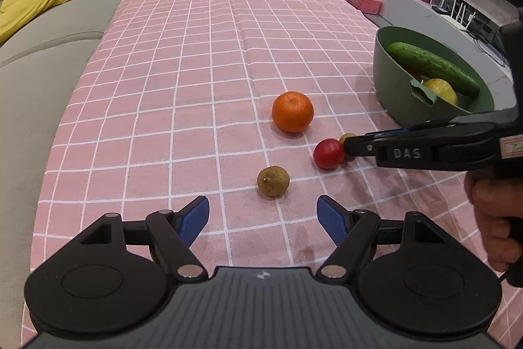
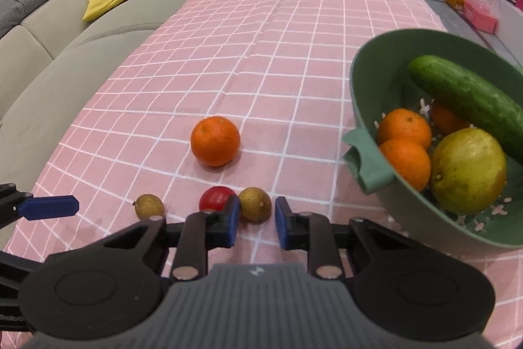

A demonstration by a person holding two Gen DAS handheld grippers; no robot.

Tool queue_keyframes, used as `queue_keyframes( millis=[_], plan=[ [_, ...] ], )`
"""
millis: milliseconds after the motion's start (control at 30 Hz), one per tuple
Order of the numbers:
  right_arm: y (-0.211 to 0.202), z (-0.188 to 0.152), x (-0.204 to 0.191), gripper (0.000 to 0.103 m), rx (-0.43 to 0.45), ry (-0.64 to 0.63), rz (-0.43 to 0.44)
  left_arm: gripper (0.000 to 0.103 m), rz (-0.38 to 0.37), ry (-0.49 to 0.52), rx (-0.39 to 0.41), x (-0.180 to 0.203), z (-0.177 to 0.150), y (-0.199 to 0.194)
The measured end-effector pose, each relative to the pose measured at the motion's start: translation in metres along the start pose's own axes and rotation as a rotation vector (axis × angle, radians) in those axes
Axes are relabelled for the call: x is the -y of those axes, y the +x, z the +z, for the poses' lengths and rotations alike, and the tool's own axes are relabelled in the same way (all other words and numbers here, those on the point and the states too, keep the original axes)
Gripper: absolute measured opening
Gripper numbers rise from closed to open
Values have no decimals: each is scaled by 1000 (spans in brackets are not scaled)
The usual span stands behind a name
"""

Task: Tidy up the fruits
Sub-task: 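Move both tools back toward the remaining fruit on the cloth, then grasp the small brown fruit with the right gripper while the left gripper grasps an orange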

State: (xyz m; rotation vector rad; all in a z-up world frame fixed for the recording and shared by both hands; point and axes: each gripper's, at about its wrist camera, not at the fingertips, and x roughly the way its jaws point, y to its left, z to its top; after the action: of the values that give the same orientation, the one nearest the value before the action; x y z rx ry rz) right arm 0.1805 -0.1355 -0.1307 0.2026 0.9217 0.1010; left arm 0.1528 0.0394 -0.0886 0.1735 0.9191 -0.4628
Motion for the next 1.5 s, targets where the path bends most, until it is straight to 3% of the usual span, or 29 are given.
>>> queue_keyframes(
  millis=[433,733,867,1133,1300,1500],
  plan=[
    [6,3,8,18,0,34,53,88,-9,-4,5,0,3,5],
    [-17,-9,-5,18,-10,-116,3,88,-102,-118,37,-16,40,25],
    [-25,-14,3,18,-24,-121,-12,79,-70,-72,55,-9,53,51],
    [-32,-14,12,18,-30,-96,0,78,-91,29,46,6,62,84],
    [-30,-13,9,18,-37,-101,10,54,-139,68,29,8,65,94],
    [-29,-13,9,18,-45,-101,5,49,-154,70,24,9,65,92]
  ],
)
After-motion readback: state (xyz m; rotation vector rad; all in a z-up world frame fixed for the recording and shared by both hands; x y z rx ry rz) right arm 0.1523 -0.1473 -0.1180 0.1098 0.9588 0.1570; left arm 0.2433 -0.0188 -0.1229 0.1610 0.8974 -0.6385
